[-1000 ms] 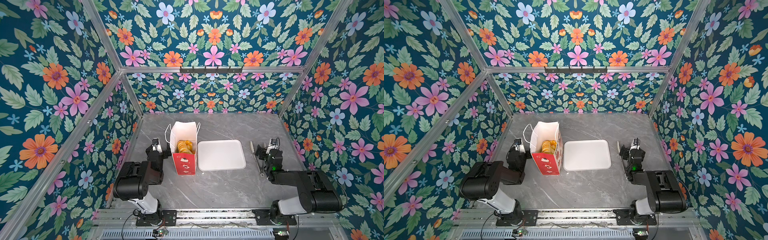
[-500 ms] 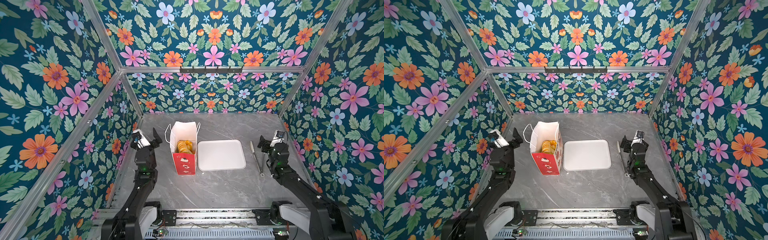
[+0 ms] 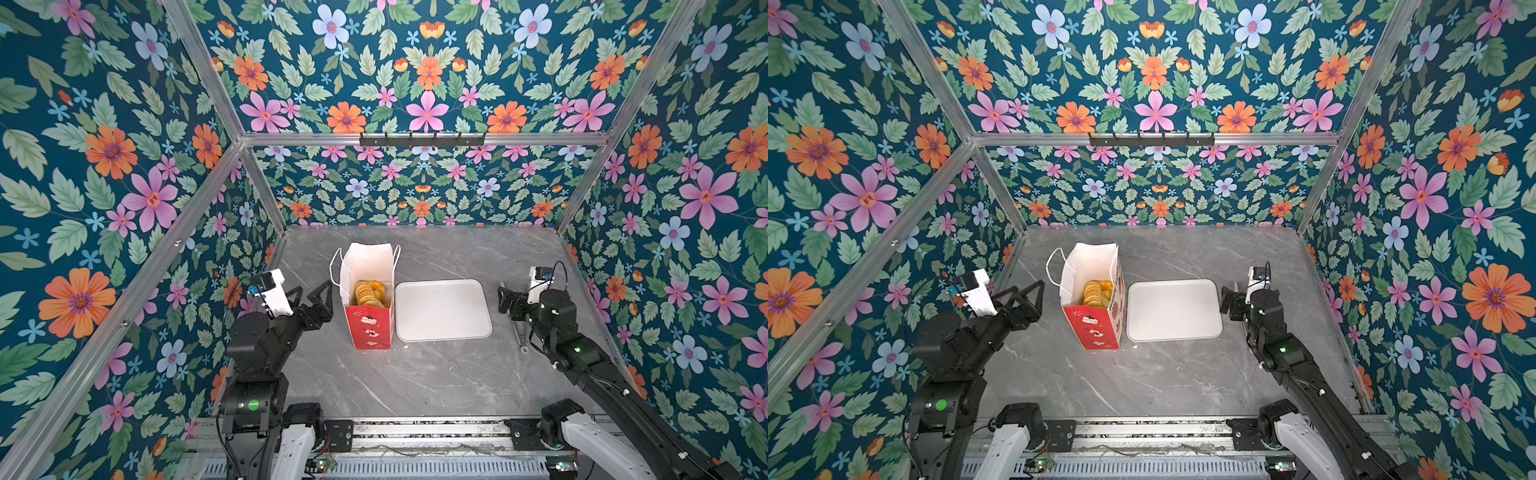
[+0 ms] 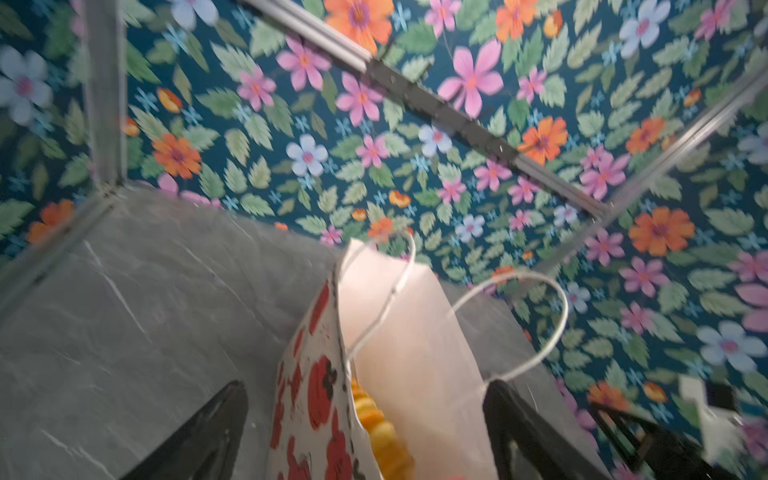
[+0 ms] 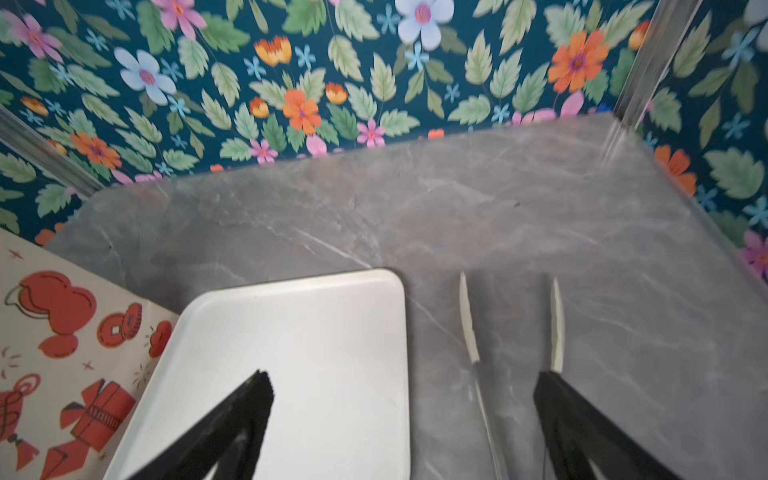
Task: Take the fake bread out of the paper bag
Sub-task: 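Move the left gripper to the paper bag rim while the right gripper approaches the tongs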
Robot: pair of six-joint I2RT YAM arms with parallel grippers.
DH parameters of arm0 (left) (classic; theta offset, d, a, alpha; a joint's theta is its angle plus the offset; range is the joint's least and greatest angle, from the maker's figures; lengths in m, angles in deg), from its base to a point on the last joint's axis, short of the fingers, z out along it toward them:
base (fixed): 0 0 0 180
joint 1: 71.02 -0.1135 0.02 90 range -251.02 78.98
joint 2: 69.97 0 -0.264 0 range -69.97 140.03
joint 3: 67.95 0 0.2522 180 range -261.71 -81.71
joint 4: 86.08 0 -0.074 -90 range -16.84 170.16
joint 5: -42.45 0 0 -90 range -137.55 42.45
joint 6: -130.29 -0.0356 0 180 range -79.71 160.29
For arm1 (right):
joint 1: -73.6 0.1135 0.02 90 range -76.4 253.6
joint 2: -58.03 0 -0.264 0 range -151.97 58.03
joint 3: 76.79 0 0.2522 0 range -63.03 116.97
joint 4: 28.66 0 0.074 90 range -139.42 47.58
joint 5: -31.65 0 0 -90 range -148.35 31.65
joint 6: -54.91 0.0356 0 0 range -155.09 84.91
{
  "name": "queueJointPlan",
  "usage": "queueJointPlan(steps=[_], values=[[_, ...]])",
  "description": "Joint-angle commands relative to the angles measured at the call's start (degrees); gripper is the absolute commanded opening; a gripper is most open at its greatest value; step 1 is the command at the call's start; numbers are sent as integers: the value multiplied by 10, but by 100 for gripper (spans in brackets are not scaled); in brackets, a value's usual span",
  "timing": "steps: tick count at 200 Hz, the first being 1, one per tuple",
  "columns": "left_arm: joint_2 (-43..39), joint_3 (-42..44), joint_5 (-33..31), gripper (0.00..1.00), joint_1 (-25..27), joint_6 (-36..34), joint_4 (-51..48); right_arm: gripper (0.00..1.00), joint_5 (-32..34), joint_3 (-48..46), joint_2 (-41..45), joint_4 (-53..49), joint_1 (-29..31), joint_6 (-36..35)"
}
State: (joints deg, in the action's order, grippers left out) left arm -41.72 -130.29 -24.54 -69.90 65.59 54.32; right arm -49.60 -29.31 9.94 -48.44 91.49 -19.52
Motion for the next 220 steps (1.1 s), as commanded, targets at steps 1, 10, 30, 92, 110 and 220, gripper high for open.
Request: queueJointPlan(steps=[1, 10, 30, 92, 110, 220], values=[[27, 6, 103, 88, 0, -17, -64, 99, -28, 4, -17, -19, 1, 34], [47, 6, 98, 86, -1, -17, -57, 99, -31, 4, -24, -17, 1, 41], [83, -10, 66, 85, 0, -35, -51, 99, -38, -1, -22, -18, 1, 51], [168, -22, 22, 75, 14, -29, 10, 99, -14, -38, 24, -41, 1, 57], [184, -20, -19, 71, 38, -22, 22, 99, -6, -45, 25, -40, 1, 57], [241, -33, -217, 50, 145, -10, 52, 99, -6, -51, -7, -31, 1, 53]])
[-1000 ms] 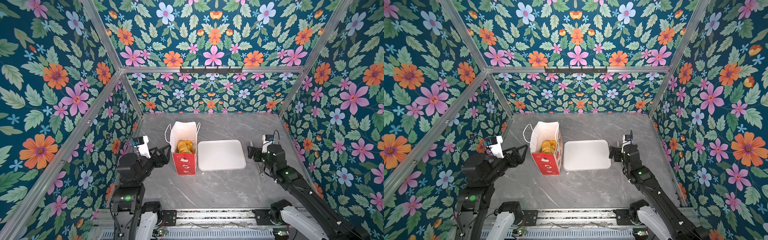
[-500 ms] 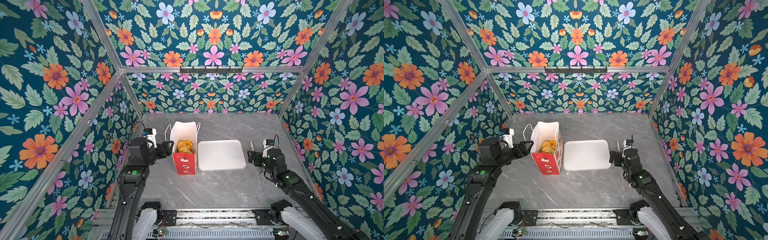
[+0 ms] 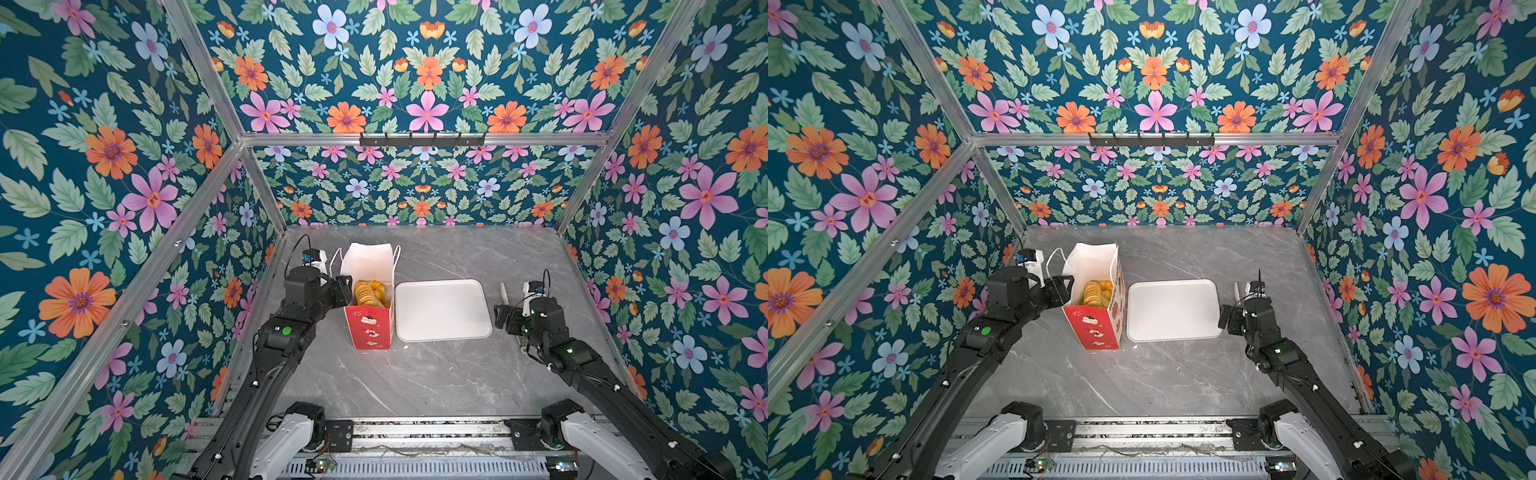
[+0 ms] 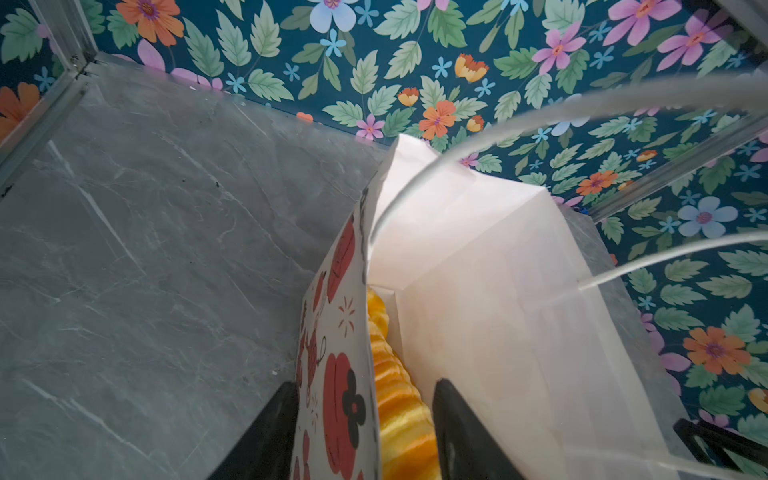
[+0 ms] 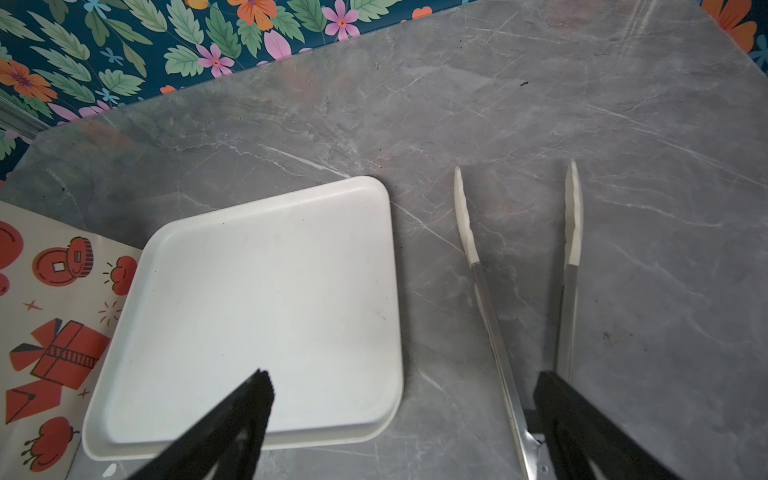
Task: Take the fake bread out of the paper bag
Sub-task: 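Move the left gripper to the paper bag rim while the right gripper approaches the tongs, then tip the bag toward the tray with the left gripper while the right grasps tongs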
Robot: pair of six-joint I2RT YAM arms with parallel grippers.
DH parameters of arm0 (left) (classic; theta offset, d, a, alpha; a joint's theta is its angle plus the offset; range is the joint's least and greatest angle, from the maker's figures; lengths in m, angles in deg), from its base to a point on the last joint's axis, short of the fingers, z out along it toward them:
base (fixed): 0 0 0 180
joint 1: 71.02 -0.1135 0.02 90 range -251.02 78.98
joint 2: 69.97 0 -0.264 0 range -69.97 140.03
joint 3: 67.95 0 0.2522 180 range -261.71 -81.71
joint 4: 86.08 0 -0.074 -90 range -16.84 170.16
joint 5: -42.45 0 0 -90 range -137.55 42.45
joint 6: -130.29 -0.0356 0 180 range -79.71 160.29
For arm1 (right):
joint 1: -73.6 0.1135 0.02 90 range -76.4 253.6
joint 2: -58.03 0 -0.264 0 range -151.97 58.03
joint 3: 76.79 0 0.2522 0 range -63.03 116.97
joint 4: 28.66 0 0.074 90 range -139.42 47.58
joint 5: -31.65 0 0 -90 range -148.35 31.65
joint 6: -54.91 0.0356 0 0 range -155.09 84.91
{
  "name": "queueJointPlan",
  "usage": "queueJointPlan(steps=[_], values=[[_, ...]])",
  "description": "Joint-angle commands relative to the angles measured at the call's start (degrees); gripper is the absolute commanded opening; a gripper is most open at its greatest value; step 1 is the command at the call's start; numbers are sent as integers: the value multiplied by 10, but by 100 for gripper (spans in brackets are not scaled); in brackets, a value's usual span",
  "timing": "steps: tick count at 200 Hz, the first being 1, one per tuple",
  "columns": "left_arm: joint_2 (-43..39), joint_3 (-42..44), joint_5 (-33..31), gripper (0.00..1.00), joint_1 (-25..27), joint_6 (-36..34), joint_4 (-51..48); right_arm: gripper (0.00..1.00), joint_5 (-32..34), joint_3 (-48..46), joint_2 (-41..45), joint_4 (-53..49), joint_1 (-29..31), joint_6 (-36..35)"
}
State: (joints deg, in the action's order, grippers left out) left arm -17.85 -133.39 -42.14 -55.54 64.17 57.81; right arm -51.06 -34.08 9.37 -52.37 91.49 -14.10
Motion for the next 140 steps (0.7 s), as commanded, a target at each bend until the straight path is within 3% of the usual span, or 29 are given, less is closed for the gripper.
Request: queueJointPlan(steps=[1, 93, 109, 140], values=[[3, -2, -41, 49, 1, 5, 16, 99, 9, -4, -1, 9, 1, -1], [27, -10, -40, 11, 6, 22, 36, 99, 5, 2, -47, 19, 1, -4], [29, -12, -36, 0, 6, 27, 45, 99, 5, 4, -53, 20, 1, -6], [37, -18, -41, 0, 6, 32, 57, 99, 7, 8, -64, 21, 0, -9]])
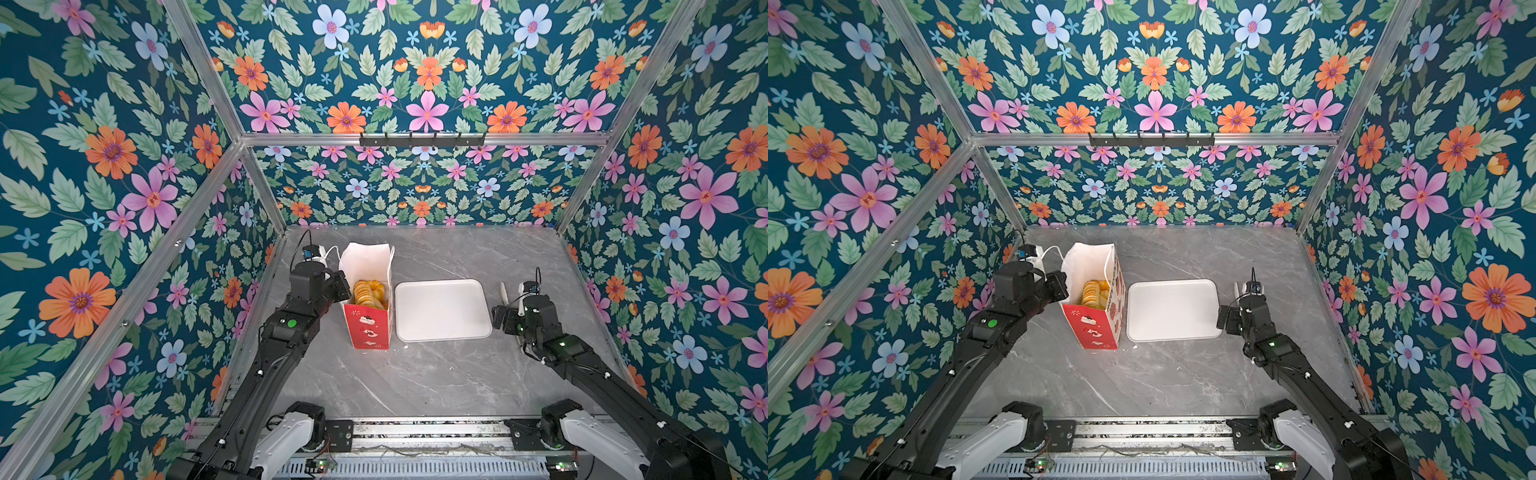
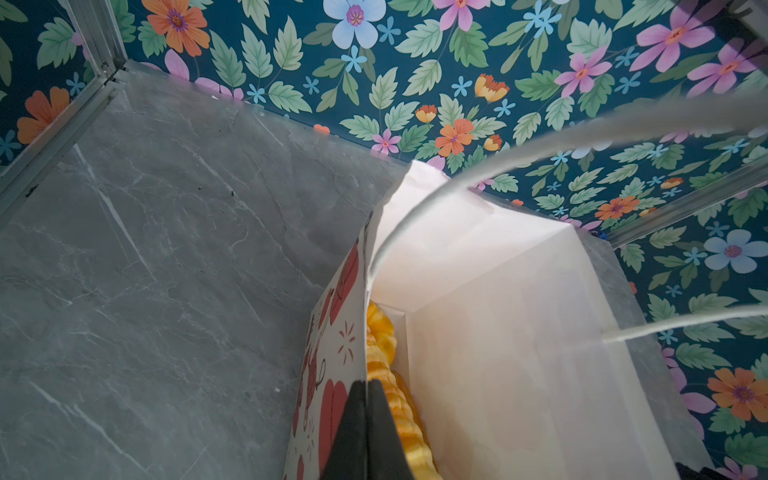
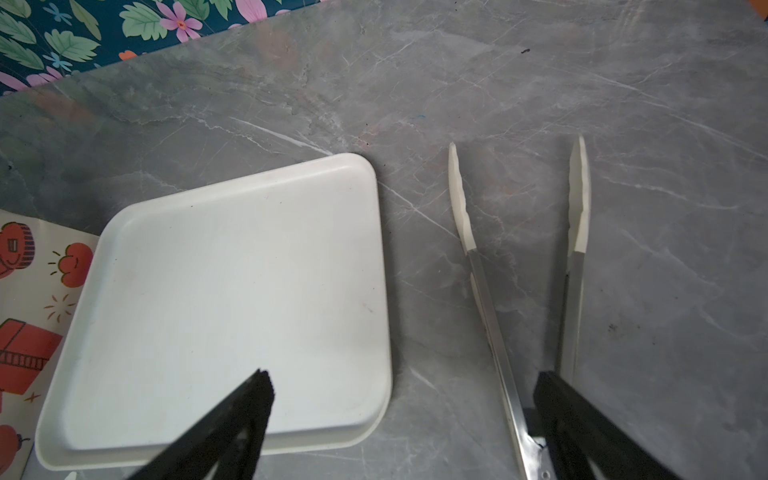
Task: Take the fake bread out of the paper bag
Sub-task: 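Tip the bag toward the tray with the left gripper while the right grasps tongs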
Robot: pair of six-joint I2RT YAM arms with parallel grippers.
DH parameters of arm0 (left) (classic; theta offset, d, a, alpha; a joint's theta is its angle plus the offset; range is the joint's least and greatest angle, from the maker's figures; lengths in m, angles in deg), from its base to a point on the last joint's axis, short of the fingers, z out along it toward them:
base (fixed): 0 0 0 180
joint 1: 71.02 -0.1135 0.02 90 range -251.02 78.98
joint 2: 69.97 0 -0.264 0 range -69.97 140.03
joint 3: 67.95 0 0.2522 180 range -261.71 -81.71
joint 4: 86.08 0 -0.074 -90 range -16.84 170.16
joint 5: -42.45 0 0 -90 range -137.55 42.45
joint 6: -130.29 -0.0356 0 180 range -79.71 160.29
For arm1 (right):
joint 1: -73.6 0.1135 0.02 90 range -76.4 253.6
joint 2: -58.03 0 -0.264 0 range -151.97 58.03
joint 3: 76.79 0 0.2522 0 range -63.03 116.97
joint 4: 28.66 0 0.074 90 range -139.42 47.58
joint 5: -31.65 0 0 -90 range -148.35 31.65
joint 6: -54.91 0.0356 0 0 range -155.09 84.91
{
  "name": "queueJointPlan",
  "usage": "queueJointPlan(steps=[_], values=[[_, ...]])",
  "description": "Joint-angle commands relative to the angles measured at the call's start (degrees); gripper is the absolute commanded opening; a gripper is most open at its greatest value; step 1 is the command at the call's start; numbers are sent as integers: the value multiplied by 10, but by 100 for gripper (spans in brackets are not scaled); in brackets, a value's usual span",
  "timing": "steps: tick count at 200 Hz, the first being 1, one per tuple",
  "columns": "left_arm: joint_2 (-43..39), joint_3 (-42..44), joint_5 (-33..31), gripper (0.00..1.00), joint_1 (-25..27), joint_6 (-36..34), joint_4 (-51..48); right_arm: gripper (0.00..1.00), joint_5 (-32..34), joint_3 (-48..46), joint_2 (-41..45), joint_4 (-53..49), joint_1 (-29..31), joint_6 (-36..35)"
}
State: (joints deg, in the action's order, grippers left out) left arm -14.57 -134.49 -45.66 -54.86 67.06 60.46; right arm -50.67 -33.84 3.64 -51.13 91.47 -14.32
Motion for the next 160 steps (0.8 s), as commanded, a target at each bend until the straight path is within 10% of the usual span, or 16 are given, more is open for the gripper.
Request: queueJointPlan(steps=[1, 160], values=[[4, -8, -7, 0, -1, 3, 31, 99, 4, 5, -8, 8, 1, -7], [159, -90, -91, 0, 47, -133, 97, 99, 5, 54, -34, -92, -57, 17]])
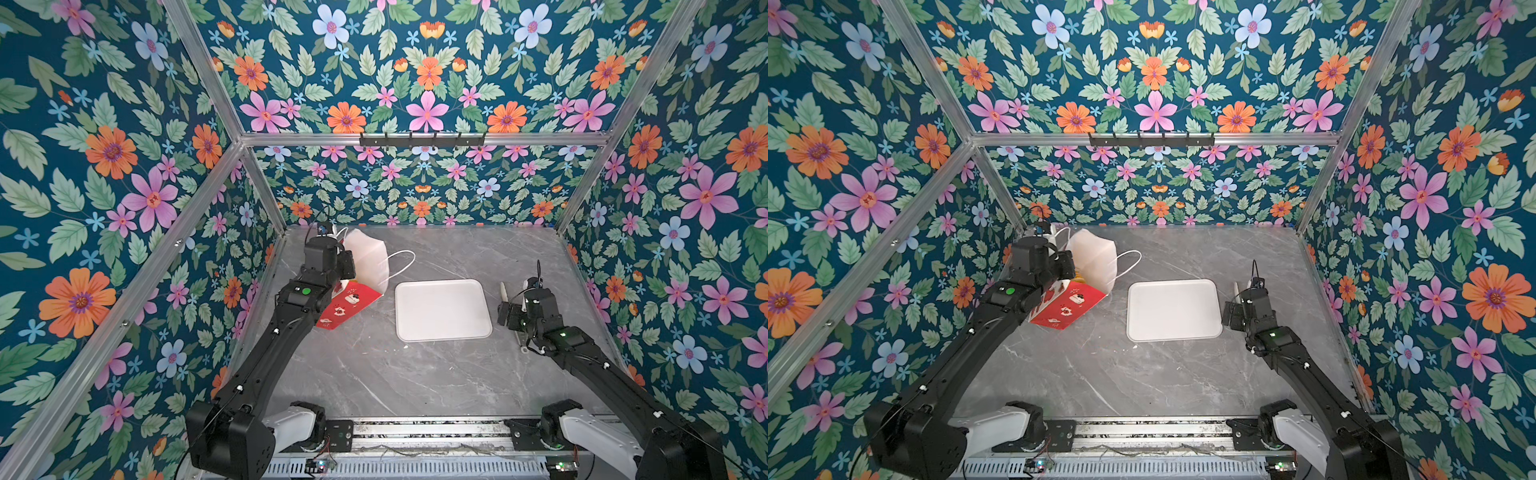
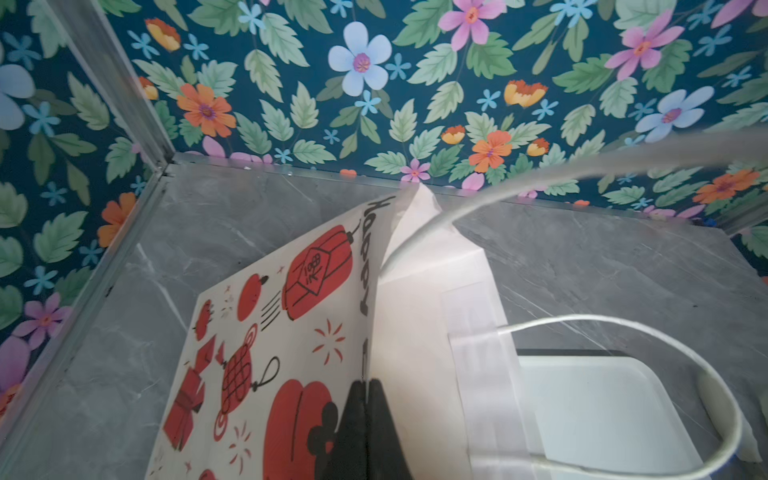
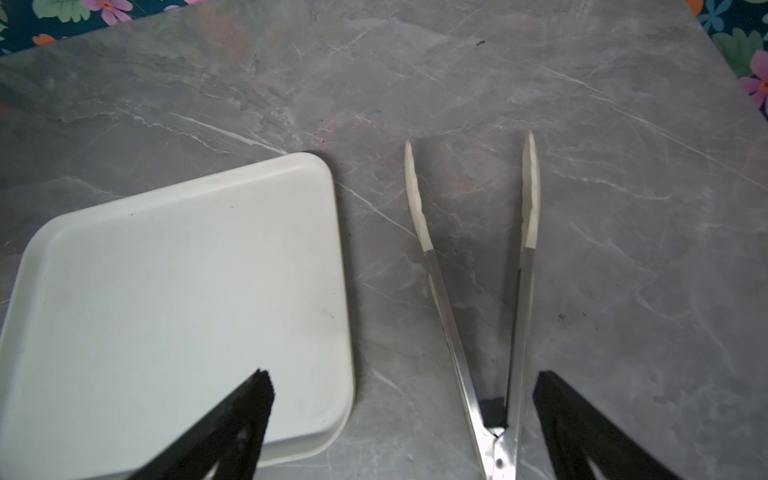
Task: Take the fake bread out of the paper bag
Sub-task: 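Tip the bag toward the tray with the left gripper while the right grasps tongs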
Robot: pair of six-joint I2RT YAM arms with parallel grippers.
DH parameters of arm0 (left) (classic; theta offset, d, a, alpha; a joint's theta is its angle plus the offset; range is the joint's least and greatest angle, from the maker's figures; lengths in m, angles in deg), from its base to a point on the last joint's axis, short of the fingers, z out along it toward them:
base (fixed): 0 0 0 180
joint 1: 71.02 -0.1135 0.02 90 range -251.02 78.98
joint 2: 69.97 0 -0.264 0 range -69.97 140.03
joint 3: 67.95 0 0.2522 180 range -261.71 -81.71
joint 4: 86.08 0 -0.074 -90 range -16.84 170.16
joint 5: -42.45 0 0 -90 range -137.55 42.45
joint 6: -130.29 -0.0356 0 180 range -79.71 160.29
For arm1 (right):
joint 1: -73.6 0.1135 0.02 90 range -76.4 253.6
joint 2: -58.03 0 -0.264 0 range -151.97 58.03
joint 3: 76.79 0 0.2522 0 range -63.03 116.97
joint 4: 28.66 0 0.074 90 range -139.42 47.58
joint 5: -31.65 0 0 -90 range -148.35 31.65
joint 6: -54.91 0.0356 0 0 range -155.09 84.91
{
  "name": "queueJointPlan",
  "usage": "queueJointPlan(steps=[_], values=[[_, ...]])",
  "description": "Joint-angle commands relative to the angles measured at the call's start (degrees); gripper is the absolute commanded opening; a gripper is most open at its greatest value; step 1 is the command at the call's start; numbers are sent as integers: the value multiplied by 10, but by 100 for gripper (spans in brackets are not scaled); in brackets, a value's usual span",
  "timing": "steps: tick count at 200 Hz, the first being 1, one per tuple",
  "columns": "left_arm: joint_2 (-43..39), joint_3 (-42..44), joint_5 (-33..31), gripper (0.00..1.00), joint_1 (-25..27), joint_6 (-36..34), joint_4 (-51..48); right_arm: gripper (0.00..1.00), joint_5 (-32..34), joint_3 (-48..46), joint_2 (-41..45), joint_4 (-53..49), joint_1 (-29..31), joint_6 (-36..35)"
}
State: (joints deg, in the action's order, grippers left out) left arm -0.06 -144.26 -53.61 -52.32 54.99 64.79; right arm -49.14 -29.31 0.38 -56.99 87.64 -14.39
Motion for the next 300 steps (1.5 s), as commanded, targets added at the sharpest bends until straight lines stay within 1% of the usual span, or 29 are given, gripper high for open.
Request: queueJointPlan(steps=[1, 50, 83, 120, 148, 175, 197, 219, 236, 247, 255, 270, 280, 286, 291, 292, 294, 297, 300], values=[[14, 8, -12, 0, 22, -11, 55, 99, -10, 9, -1, -34, -19, 18], [41, 14, -33, 0, 95, 14, 91, 99, 11, 18, -1, -84, -36, 26], [59, 28, -32, 0, 124, 20, 115, 99, 4, 39, -38, -105, -49, 27], [65, 54, -16, 0, 135, 30, 147, 99, -17, 97, -139, -152, -71, 18], [53, 80, -14, 0, 136, 35, 169, 99, -65, 111, -202, -130, -96, 6], [37, 97, -16, 0, 136, 34, 176, 99, -70, 144, -265, -145, -98, -9], [24, 108, -18, 0, 136, 30, 177, 99, -77, 159, -301, -148, -98, -12], [16, 116, -21, 0, 136, 26, 171, 96, -80, 169, -333, -159, -99, -9], [11, 122, -22, 0, 136, 22, 166, 94, -82, 173, -342, -163, -100, -8], [10, 124, -23, 0, 136, 20, 164, 91, -84, 177, -348, -165, -101, -7], [10, 126, -24, 0, 136, 20, 163, 86, -87, 182, -357, -169, -102, -6], [10, 131, -26, 0, 135, 20, 162, 80, -90, 188, -366, -174, -102, -6], [8, 133, -21, 0, 135, 22, 161, 73, -91, 187, -366, -173, -102, -7], [6, 135, -18, 0, 135, 22, 163, 68, -90, 185, -362, -172, -101, -7], [5, 136, -16, 0, 134, 22, 163, 61, -89, 183, -358, -170, -102, -7], [4, 136, -15, 0, 134, 22, 163, 61, -89, 183, -358, -170, -102, -7], [4, 136, -15, 0, 134, 22, 163, 56, -89, 181, -356, -169, -102, -6], [3, 136, -13, 0, 134, 22, 163, 54, -88, 181, -354, -169, -102, -6], [2, 135, -12, 0, 134, 22, 163, 48, -87, 180, -352, -169, -102, -5]])
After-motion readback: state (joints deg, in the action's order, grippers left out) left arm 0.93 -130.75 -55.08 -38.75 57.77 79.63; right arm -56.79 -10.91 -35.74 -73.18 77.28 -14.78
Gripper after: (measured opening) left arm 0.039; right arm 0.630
